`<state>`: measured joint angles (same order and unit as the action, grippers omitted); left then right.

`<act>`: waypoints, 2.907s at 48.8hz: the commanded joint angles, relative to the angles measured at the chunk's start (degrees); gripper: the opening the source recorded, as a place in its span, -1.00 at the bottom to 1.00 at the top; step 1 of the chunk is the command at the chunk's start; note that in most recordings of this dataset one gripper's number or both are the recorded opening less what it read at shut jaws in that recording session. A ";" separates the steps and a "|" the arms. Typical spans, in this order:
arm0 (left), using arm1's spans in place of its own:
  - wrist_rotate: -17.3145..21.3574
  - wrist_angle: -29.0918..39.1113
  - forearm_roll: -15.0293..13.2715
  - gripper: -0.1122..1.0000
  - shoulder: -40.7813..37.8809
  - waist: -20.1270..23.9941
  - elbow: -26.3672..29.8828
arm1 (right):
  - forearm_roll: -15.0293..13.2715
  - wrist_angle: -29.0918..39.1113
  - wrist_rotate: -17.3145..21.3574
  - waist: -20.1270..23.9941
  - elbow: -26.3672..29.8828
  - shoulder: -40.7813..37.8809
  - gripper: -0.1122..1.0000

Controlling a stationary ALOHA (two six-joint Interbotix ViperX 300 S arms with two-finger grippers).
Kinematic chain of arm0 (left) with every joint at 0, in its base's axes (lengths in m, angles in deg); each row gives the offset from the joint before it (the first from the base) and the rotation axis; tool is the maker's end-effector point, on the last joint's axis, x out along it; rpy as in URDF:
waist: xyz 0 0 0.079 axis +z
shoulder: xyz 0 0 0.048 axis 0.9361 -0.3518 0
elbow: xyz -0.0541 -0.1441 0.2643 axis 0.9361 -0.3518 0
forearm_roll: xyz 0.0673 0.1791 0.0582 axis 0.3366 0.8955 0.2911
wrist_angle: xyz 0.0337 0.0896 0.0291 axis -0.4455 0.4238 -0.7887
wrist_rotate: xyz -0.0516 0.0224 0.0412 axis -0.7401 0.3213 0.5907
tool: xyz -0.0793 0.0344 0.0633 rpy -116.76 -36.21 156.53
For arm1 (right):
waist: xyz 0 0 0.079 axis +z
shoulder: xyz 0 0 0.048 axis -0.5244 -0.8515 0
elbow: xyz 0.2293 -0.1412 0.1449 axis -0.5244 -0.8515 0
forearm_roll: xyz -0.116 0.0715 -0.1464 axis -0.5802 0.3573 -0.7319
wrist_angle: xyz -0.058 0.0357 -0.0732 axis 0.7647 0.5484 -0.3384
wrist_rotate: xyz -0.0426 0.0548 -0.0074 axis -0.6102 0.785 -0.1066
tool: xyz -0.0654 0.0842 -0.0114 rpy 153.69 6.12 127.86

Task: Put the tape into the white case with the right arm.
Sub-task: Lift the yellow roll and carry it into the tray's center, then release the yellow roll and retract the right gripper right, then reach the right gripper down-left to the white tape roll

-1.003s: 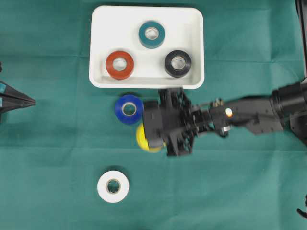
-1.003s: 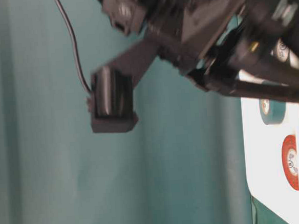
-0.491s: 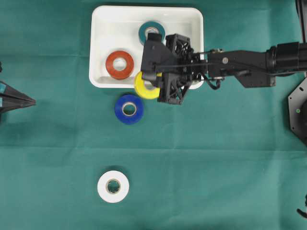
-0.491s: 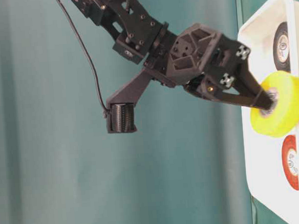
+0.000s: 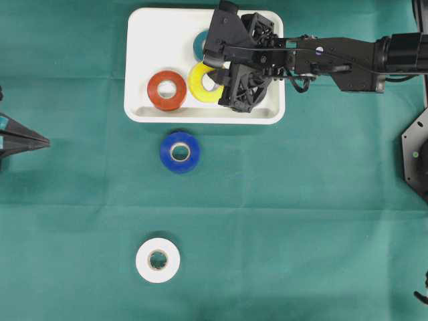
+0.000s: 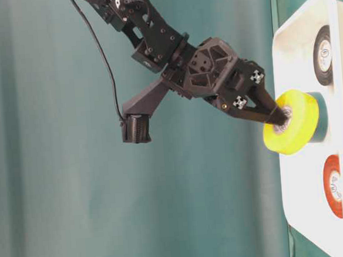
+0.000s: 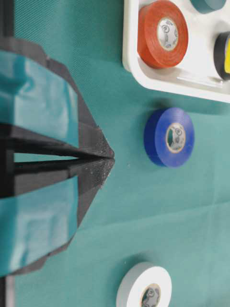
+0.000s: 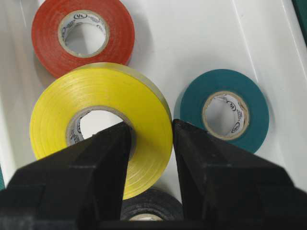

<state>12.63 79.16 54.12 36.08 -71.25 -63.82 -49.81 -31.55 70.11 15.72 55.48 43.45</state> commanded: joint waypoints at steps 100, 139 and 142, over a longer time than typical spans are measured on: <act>0.09 -0.53 -0.09 -0.79 -0.44 0.18 0.62 | -2.37 -9.05 -0.35 -0.09 -47.46 50.10 0.29; 0.09 -0.62 -0.09 -0.79 -0.44 0.18 0.62 | -0.88 -8.00 2.46 22.76 -48.43 51.15 0.27; 0.09 -0.62 -0.09 -0.79 -0.44 0.18 0.62 | -0.88 -8.00 3.96 24.35 -48.52 51.15 0.27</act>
<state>12.72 79.16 54.12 36.08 -71.25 -63.82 -50.87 -39.37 73.18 38.13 6.44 94.78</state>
